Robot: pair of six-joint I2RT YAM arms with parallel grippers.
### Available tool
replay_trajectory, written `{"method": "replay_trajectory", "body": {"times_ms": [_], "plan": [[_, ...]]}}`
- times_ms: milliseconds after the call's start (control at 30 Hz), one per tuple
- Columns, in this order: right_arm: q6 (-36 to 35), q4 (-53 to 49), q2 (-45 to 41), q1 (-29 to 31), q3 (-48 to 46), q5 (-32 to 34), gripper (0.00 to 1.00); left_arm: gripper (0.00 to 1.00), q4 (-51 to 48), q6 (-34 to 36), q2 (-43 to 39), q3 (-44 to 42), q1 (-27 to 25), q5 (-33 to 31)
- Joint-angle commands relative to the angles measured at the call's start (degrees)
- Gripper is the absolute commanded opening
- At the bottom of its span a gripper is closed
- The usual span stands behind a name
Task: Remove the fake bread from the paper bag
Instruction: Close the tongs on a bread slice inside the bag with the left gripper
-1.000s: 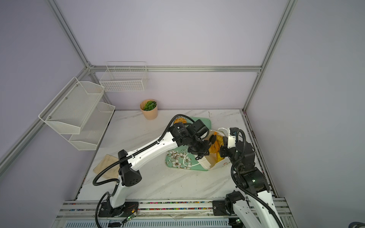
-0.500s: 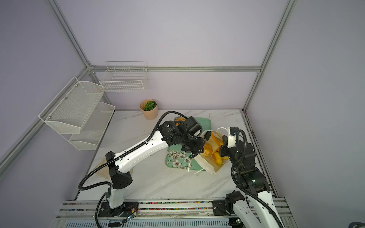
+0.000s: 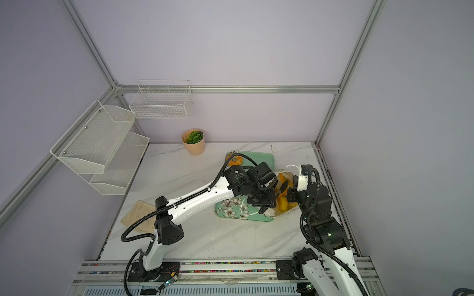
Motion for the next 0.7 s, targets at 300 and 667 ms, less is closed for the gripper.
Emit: {"method": "replay_trajectory", "body": {"times_ms": [300, 667], "plan": [[0.88, 1.84, 1.07, 0.07, 1.80, 0.33, 0.00, 0.47, -2.27, -0.97, 0.82, 9.51, -0.43, -2.79], [0.96, 1.98, 0.03, 0.05, 1.08, 0.14, 0.00, 0.46, -4.28, -0.46, 6.60, 12.90, -0.53, -2.65]]}}
